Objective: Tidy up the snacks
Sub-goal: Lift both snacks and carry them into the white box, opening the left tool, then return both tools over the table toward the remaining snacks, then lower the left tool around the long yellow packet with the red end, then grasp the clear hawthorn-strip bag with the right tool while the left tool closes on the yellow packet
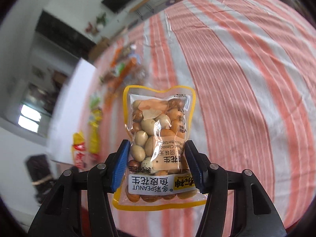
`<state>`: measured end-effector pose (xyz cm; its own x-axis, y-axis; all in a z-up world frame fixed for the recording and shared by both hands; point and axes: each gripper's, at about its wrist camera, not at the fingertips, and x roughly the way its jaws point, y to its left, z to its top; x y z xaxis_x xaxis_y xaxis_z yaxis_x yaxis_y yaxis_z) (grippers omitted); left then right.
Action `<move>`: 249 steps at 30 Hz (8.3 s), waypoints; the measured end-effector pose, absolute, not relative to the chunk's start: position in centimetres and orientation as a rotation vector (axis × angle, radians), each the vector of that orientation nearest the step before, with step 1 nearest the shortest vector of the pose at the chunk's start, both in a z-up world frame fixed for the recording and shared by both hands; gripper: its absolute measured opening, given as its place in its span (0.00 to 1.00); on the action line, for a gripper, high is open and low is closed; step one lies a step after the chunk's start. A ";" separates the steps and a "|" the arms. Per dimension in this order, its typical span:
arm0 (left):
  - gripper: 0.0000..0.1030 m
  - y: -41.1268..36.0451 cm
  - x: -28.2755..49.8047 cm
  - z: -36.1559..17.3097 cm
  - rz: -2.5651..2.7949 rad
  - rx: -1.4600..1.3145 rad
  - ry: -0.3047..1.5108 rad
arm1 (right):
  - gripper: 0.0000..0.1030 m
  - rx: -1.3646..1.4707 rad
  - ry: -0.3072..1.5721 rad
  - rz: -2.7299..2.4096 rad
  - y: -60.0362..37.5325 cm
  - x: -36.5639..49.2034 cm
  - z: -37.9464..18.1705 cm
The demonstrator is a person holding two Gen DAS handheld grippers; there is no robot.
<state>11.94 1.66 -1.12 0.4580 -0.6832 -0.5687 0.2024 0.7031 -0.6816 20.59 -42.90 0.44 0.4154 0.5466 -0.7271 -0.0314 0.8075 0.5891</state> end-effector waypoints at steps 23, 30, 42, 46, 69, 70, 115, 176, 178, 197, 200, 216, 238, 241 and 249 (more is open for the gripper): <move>0.60 28.9 14.2 5.5 0.113 -0.603 0.769 | 0.59 0.351 1.001 1.049 -1.8 28.1 11.8; 0.98 28.2 12.8 4.4 0.161 -0.597 0.711 | 0.79 0.256 0.934 0.988 3.3 27.5 9.7; 0.99 11.0 7.1 7.2 -0.329 -0.375 0.712 | 0.79 -0.089 0.857 0.423 -22.9 23.5 0.8; 0.99 4.2 7.1 3.1 -0.416 -0.282 0.832 | 0.79 -0.045 0.932 0.218 -32.7 22.3 -2.9; 1.00 0.7 7.9 -5.4 -0.233 0.049 0.930 | 0.92 -0.051 0.920 0.075 -35.3 22.8 -5.5; 1.00 0.8 7.9 -5.4 -0.237 0.045 0.929 | 0.92 -0.051 0.921 0.075 -35.1 22.7 -5.4; 0.95 -2.3 19.9 -5.1 -0.041 0.003 1.075 | 0.92 -0.049 0.922 0.074 -35.1 22.7 -5.4; 1.00 2.6 19.5 -5.4 -0.014 -0.063 0.929 | 0.91 -0.197 0.946 0.395 -28.1 29.4 1.3; 1.00 2.6 19.5 -5.4 -0.014 -0.063 0.929 | 0.91 -0.287 1.018 0.377 -26.5 31.9 -0.4; 1.00 2.6 19.7 -5.4 -0.014 -0.063 0.929 | 0.70 -0.158 0.974 0.119 -34.2 23.1 -2.9; 1.00 2.6 19.7 -5.4 -0.014 -0.063 0.929 | 0.77 -0.187 0.942 0.123 -34.6 22.9 -3.2; 1.00 2.5 19.7 -5.4 -0.014 -0.063 0.928 | 0.92 -0.054 0.929 0.100 -35.0 25.7 -4.7; 1.00 2.2 19.7 -5.4 -0.001 -0.046 0.934 | 0.92 -0.055 0.930 0.102 -35.0 25.8 -4.8; 1.00 1.5 19.6 -5.3 0.032 -0.051 0.975 | 0.92 -0.068 0.974 0.119 -35.2 26.0 -4.5; 0.50 -0.1 18.8 -4.4 -0.069 -0.022 1.033 | 0.62 -0.184 1.288 0.259 -35.5 28.9 -3.2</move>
<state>18.82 -0.07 -4.36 0.5107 -0.0675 -0.8571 0.0466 0.9976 -0.0508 28.89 -35.47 -3.18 0.2559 0.0874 -0.9627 -0.2916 0.9565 0.0093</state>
